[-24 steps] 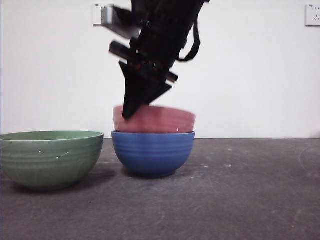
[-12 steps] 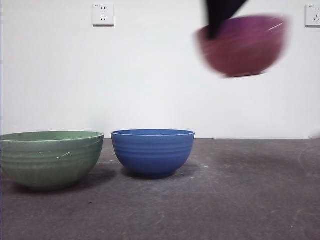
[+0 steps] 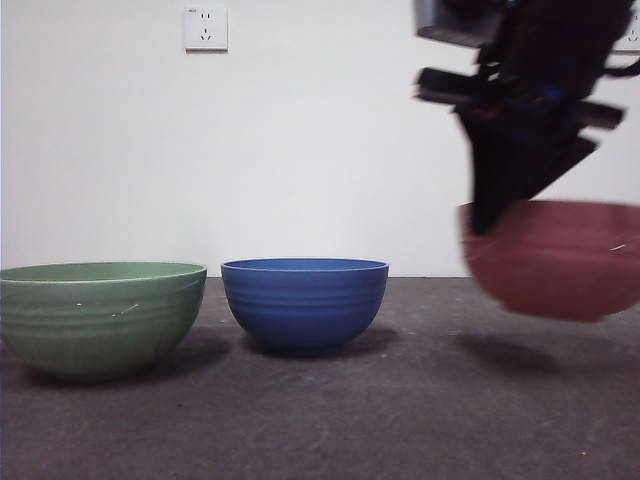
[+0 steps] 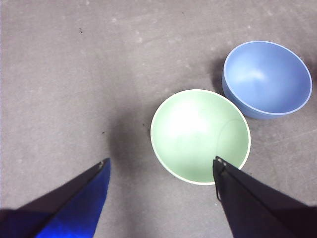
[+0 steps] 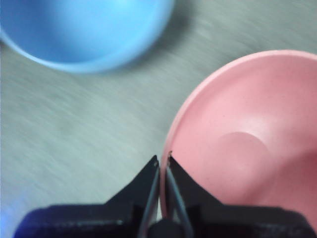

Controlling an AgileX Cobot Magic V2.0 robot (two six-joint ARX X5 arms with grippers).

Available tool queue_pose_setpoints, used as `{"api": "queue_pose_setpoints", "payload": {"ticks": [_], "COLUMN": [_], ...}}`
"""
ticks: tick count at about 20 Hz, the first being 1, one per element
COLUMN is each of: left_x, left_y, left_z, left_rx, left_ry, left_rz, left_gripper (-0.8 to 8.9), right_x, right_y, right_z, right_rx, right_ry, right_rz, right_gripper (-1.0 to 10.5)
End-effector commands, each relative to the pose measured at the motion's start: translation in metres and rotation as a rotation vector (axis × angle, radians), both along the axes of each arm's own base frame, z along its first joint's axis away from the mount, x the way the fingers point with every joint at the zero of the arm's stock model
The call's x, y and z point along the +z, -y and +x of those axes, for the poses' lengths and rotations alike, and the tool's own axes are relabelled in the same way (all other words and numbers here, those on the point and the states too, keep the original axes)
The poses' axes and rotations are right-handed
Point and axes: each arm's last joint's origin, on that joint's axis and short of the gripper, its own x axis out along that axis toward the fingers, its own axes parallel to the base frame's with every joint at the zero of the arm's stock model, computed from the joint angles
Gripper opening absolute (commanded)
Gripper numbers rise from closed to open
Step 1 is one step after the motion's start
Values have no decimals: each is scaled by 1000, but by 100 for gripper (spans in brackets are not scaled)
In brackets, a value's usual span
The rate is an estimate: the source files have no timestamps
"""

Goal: Pick up the green bowl on the top,put the green bowl on the left,pick up the red bowl in the middle,put the red bowl on the right

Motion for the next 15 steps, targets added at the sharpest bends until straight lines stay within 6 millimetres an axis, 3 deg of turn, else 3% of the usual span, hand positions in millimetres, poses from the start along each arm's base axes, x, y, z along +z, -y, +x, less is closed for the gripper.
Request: {"api": "queue_pose_setpoints", "payload": {"ticks": [1, 7, 9, 10, 11, 15], "left_x": [0, 0, 0, 0, 0, 6], "left_y": [0, 0, 0, 0, 0, 3], "left_z": [0, 0, 0, 0, 0, 4], "left_rx": [-5, -5, -5, -4, -5, -71], "left_ry": [6, 5, 6, 6, 7, 75], "left_rz": [4, 4, 4, 4, 2, -63], "left_gripper": [346, 346, 346, 345, 345, 342], "right_x": [-13, -43, -41, -37, -33, 13], "right_y": [-10, -22, -23, -22, -22, -15], "right_z": [6, 16, 16, 15, 14, 6], "right_rx": [4, 22, 28, 27, 27, 83], "right_ry": [-12, -81, -67, -53, -35, 187], "right_rz": [0, -59, -52, -41, -27, 92], "right_gripper": [-12, 14, 189, 290, 322, 311]}}
